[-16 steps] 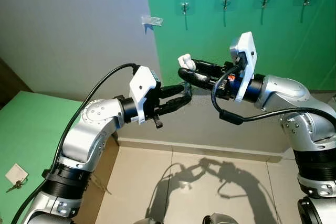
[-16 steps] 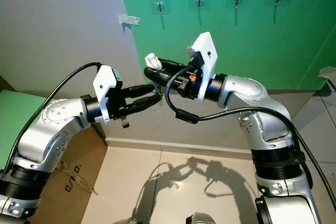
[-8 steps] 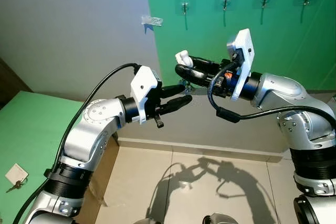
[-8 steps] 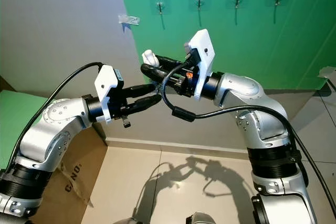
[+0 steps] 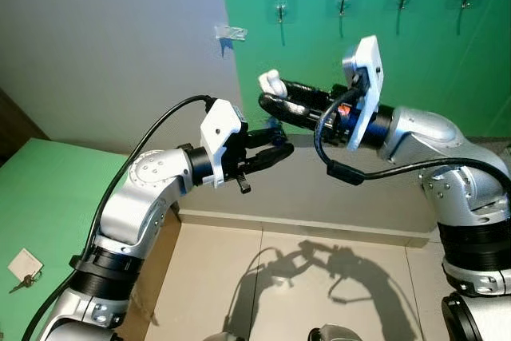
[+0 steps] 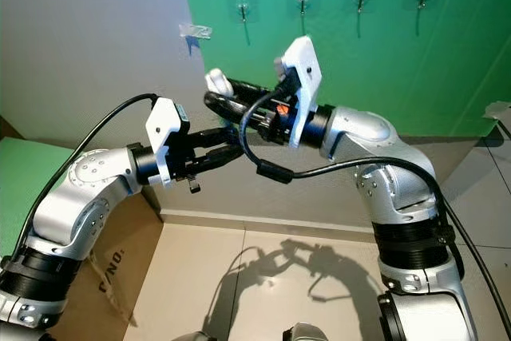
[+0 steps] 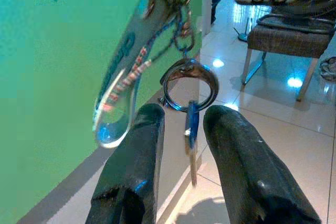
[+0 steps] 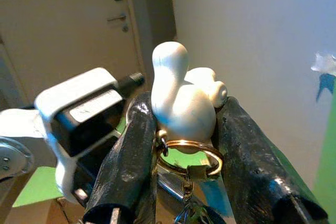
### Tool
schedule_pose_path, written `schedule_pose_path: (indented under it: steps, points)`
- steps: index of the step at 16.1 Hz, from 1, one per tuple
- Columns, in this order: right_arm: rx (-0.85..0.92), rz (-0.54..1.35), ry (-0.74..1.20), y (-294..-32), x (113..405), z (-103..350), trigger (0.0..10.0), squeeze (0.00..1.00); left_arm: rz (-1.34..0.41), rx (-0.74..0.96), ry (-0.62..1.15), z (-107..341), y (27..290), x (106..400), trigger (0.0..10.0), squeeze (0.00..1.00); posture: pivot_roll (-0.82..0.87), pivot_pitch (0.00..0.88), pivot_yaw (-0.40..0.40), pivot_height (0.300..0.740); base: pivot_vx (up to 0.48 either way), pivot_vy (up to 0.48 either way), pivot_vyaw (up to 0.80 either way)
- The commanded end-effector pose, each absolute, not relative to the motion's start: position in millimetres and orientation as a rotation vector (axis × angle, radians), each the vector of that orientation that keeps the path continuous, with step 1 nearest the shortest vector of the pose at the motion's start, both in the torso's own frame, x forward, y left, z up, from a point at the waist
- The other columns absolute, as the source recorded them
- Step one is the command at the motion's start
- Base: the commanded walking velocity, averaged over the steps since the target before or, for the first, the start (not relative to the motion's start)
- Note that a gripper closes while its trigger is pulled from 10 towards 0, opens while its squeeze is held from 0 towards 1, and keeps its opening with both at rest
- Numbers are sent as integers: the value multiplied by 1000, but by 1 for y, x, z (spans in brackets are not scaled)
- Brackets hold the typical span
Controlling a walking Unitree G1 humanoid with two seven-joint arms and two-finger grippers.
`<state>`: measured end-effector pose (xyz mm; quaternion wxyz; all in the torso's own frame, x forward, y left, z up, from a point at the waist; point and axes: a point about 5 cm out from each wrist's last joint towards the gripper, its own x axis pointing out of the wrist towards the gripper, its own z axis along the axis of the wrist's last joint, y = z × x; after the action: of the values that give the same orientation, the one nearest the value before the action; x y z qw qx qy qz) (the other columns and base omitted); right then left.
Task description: Hang keys on a hook
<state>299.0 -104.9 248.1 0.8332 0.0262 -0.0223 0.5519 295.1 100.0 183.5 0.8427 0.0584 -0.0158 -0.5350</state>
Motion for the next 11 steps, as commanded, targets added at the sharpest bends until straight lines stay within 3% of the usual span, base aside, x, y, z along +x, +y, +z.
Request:
schedule_pose_path:
  steps: [1,5,6,7,11]
  points:
    - [52,1185,-70,-101,296,255,0,0,-1124,143,-31,185,101,297,10000,0,-253,55,100,740,0,0,0]
    - [59,1189,-68,-101,295,256,0,0,-1121,143,-33,186,101,298,10000,0,-254,56,101,740,0,0,0]
    - [58,1187,-65,-101,295,255,0,0,-1119,137,-34,186,101,298,7529,0,-254,56,101,740,0,0,0]
    - [57,1187,-64,-101,295,255,0,0,-1123,125,-31,186,101,298,0,0,-254,56,101,740,0,0,0]
    - [49,1183,-52,-102,295,252,0,0,-1130,99,-31,188,102,298,0,0,-253,61,98,740,0,0,0]
